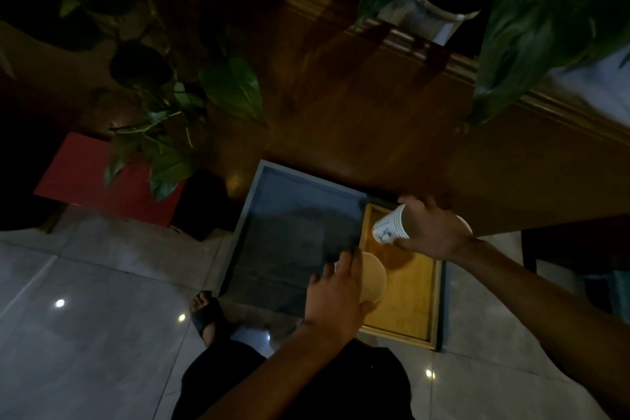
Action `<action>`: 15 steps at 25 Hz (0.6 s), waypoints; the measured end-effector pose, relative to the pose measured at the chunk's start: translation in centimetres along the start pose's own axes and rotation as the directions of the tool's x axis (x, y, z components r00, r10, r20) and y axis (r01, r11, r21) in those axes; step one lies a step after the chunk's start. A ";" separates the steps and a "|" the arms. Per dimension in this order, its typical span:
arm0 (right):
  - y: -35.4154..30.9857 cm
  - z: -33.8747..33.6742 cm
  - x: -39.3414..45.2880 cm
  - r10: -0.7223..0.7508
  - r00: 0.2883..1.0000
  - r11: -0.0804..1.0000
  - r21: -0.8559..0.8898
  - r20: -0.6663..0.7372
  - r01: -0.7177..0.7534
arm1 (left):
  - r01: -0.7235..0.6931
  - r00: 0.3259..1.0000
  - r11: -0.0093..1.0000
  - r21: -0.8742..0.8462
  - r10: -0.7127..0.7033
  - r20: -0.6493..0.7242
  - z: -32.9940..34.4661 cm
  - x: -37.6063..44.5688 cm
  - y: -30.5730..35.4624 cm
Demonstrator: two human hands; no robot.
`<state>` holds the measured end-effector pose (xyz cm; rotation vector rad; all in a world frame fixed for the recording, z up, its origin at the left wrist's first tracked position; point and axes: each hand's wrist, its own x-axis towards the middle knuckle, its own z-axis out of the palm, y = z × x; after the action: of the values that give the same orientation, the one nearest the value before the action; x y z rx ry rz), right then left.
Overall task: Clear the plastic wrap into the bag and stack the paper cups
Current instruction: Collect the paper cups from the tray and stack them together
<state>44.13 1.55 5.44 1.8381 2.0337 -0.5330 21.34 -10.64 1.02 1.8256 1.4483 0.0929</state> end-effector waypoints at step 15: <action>-0.1 -2.0 0.4 -0.145 0.988 0.986 -0.081 0.058 0.149 | 0.016 1.000 1.000 0.001 -0.016 0.014 -0.2 -0.1 0.1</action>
<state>43.95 2.85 6.97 1.6180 2.1337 -0.5198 21.31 -10.67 1.31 1.8109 1.4532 0.0711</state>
